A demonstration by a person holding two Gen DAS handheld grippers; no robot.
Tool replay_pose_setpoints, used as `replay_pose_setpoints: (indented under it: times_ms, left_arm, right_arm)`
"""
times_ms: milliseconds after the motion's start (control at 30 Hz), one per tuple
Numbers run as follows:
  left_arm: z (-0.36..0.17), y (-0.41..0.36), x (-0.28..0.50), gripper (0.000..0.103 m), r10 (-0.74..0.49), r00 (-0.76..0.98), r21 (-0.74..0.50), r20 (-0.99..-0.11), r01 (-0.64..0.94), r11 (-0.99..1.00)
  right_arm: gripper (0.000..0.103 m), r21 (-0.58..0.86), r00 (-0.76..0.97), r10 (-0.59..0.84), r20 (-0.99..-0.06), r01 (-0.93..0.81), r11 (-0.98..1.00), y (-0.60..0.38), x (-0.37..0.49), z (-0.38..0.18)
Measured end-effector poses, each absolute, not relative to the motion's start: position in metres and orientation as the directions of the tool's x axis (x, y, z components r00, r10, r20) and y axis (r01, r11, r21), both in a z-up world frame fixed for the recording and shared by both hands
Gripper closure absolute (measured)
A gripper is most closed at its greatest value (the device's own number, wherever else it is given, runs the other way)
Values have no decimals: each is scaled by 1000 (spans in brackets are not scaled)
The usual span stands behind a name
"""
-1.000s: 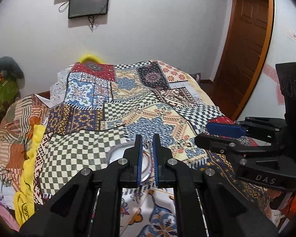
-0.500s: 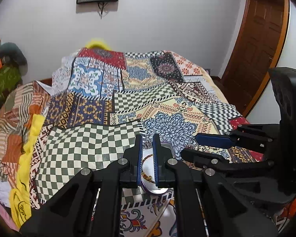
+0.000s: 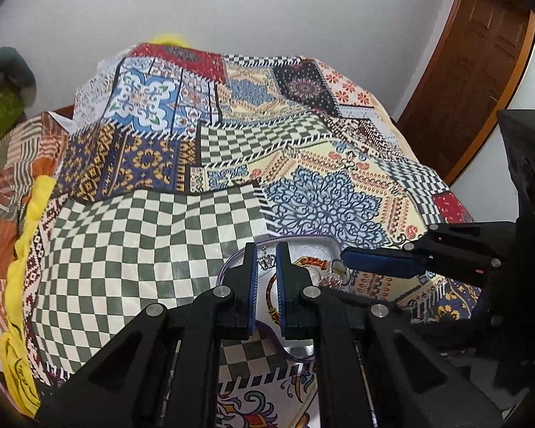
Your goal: Organize jewelry
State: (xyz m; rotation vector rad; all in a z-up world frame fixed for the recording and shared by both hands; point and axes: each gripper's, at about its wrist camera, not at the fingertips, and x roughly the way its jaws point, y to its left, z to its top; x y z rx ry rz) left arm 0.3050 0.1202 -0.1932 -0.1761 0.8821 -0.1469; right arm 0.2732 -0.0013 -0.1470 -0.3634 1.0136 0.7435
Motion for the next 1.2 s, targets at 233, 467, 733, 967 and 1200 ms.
replay_pose_setpoints:
  times_ms: [233, 467, 733, 967, 1200]
  left_arm:
    - [-201, 123, 308, 95, -219, 606, -234, -765, 55, 971]
    - [-192, 130, 303, 94, -196, 621, -228, -759, 28, 973]
    - [-167, 134, 282, 82, -118, 664, -151, -738, 9, 989]
    - [-145, 127, 256, 79, -87, 689, -112, -720, 9, 994]
    - [-128, 108, 223, 69, -74, 707, -73, -703, 32, 997]
  right_arm:
    - [75, 57, 278, 368, -887, -726, 686, 5, 274, -159]
    - [74, 50, 274, 370, -888, -741, 670, 8, 270, -156]
    - [74, 30, 315, 375, -872, -730, 683, 1, 265, -138]
    - [74, 46, 375, 414, -830, -693, 720, -23, 258, -103]
    - [61, 45, 466, 440, -767, -645, 763, -56, 236, -66]
